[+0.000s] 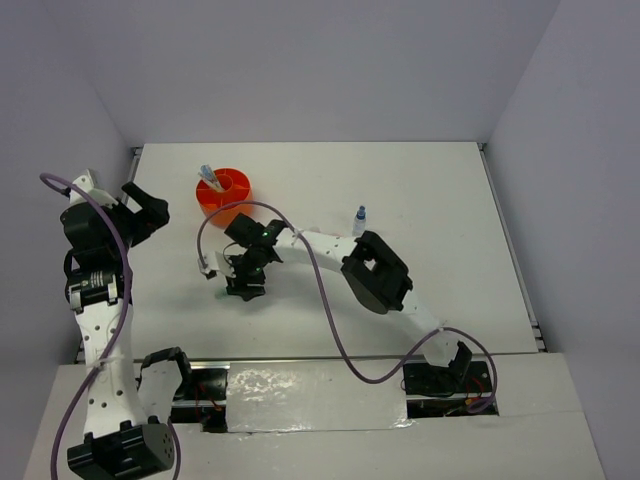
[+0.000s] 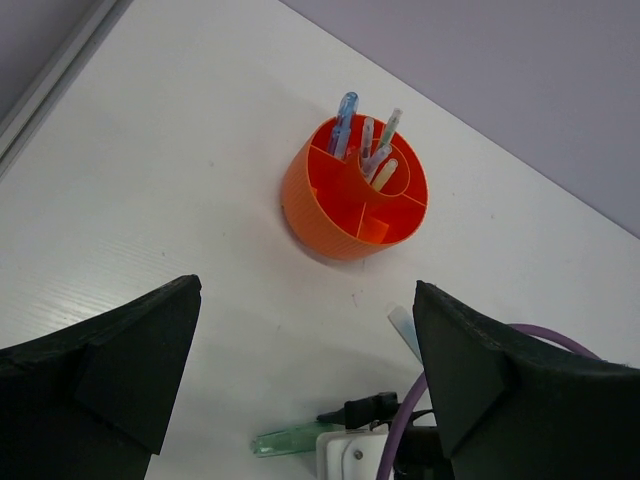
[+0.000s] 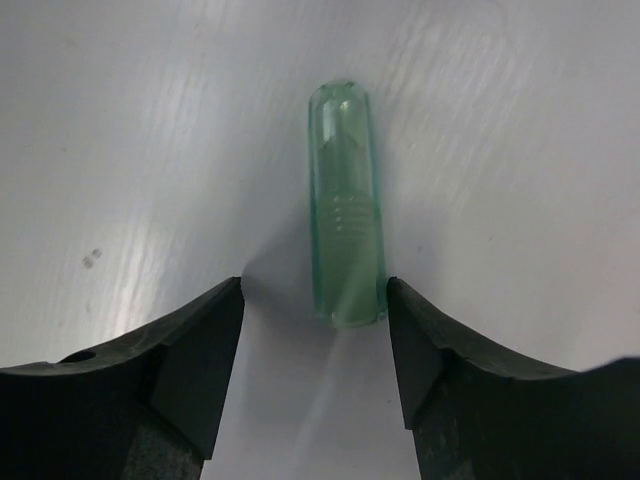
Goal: Sort the stationery into containers
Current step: Pick up the stationery from the center of the board.
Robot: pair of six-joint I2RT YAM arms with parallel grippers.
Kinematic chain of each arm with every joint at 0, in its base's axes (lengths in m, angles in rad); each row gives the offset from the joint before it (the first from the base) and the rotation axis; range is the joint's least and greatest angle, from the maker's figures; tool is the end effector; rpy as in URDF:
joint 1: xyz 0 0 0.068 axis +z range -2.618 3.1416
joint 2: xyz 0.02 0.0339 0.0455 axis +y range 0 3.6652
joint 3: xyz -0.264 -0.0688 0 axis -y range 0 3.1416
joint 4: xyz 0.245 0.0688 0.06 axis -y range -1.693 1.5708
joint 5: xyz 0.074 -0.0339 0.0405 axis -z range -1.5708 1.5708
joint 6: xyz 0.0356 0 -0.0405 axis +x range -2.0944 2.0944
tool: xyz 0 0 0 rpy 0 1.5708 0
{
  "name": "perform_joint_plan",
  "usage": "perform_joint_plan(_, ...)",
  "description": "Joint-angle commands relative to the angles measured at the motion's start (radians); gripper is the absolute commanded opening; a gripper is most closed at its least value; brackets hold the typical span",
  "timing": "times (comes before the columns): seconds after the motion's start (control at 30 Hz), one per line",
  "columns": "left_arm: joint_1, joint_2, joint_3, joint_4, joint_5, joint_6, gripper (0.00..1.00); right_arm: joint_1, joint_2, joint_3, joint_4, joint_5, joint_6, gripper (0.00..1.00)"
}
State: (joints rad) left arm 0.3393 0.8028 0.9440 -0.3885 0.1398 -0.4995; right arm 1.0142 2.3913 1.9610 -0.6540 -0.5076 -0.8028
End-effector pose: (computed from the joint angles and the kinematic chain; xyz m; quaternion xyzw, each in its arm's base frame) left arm 0.1682 0.0541 0.3705 -0.2813 0.7363 -0.1040 0.6066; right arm 0.2547 0.4421 0.1529 -0.7780 0.5300 0.2669 0.2061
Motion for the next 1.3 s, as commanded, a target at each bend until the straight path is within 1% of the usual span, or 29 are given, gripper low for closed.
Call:
perform_joint_plan(0.0,0.007,-0.004,0.007,0.04,0.029,0.007,0.99,-0.003,-0.049,-0.141,-0.066,-0.002,0.077,0.65)
perform_joint_plan(0.03,0.009,-0.005,0.006,0.04,0.032,0.009,0.99,-0.003,-0.061,-0.167,-0.041,0.013,0.092,0.61)
perform_joint_plan(0.07,0.009,-0.007,-0.001,0.037,0.029,0.009,0.99,-0.003,-0.079,-0.228,-0.009,0.03,0.115,0.58)
perform_joint_plan(0.13,0.009,-0.017,-0.023,0.037,0.03,0.004,0.99,0.001,-0.127,-0.289,0.103,0.053,0.171,0.55)
perform_joint_plan(0.17,0.01,-0.02,-0.031,0.037,0.029,0.0,0.99,0.01,-0.154,-0.347,0.146,0.087,0.207,0.55)
perform_joint_plan(0.2,0.01,-0.027,-0.042,0.037,0.03,-0.002,0.99,0.017,-0.164,-0.368,0.227,0.107,0.226,0.57)
perform_joint_plan(0.23,0.01,-0.027,-0.043,0.036,0.029,-0.001,0.99,0.024,-0.172,-0.387,0.263,0.127,0.238,0.6)
perform_joint_plan(0.3,0.01,-0.028,-0.04,0.025,0.02,0.01,0.99,0.04,-0.181,-0.416,0.344,0.19,0.273,0.63)
perform_joint_plan(0.4,0.009,-0.034,-0.036,0.008,0.0,0.027,0.99,0.049,-0.17,-0.407,0.381,0.253,0.304,0.65)
perform_joint_plan(0.57,0.01,-0.047,-0.053,0.017,0.014,0.023,0.99,0.057,-0.14,-0.378,0.381,0.248,0.323,0.66)
perform_joint_plan(0.67,0.009,-0.043,-0.051,0.011,0.003,0.019,0.99,0.058,-0.118,-0.355,0.366,0.242,0.323,0.54)
perform_joint_plan(0.7,0.009,-0.045,-0.05,0.005,-0.005,0.019,0.99,0.061,-0.113,-0.352,0.363,0.244,0.323,0.45)
perform_joint_plan(0.77,0.01,-0.05,-0.05,0.0,-0.032,0.009,0.99,0.066,-0.109,-0.355,0.37,0.25,0.317,0.38)
perform_joint_plan(0.8,0.009,-0.051,-0.053,-0.004,-0.04,0.004,0.99,0.073,-0.11,-0.362,0.382,0.256,0.318,0.31)
perform_joint_plan(0.83,0.01,-0.053,-0.051,-0.006,-0.048,0.0,0.99,0.076,-0.115,-0.385,0.393,0.257,0.317,0.27)
perform_joint_plan(0.9,0.01,-0.057,-0.06,-0.004,-0.046,-0.007,0.99,0.086,-0.139,-0.437,0.447,0.265,0.327,0.17)
perform_joint_plan(0.93,0.01,-0.057,-0.063,-0.004,-0.037,-0.007,0.99,0.089,-0.17,-0.457,0.47,0.274,0.347,0.15)
perform_joint_plan(0.97,0.01,-0.057,-0.074,-0.001,-0.002,-0.004,0.99,0.087,-0.191,-0.483,0.528,0.28,0.365,0.11)
perform_joint_plan(1.0,0.01,-0.059,-0.082,0.008,0.021,-0.004,0.99,0.087,-0.219,-0.555,0.566,0.299,0.387,0.08)
perform_joint_plan(1.03,0.01,-0.06,-0.092,0.014,0.052,-0.004,0.99,0.084,-0.291,-0.597,0.612,0.329,0.433,0.08)
perform_joint_plan(1.07,0.009,-0.062,-0.126,0.026,0.093,-0.001,0.99,0.081,-0.329,-0.644,0.702,0.337,0.456,0.08)
perform_joint_plan(1.1,0.01,-0.062,-0.146,0.043,0.181,-0.001,0.99,0.078,-0.371,-0.728,0.741,0.342,0.482,0.08)
perform_joint_plan(1.13,0.01,-0.057,-0.18,0.066,0.216,-0.007,0.99,0.069,-0.448,-0.766,0.81,0.354,0.537,0.09)
perform_joint_plan(1.17,0.007,-0.051,-0.192,0.072,0.245,-0.008,0.99,0.066,-0.484,-0.801,0.836,0.362,0.557,0.09)
perform_joint_plan(1.2,0.009,-0.045,-0.201,0.074,0.303,-0.01,0.99,0.064,-0.518,-0.859,0.858,0.38,0.582,0.09)
perform_joint_plan(1.27,0.007,-0.027,-0.24,0.111,0.39,-0.027,0.99,0.061,-0.605,-0.919,0.895,0.429,0.632,0.1)
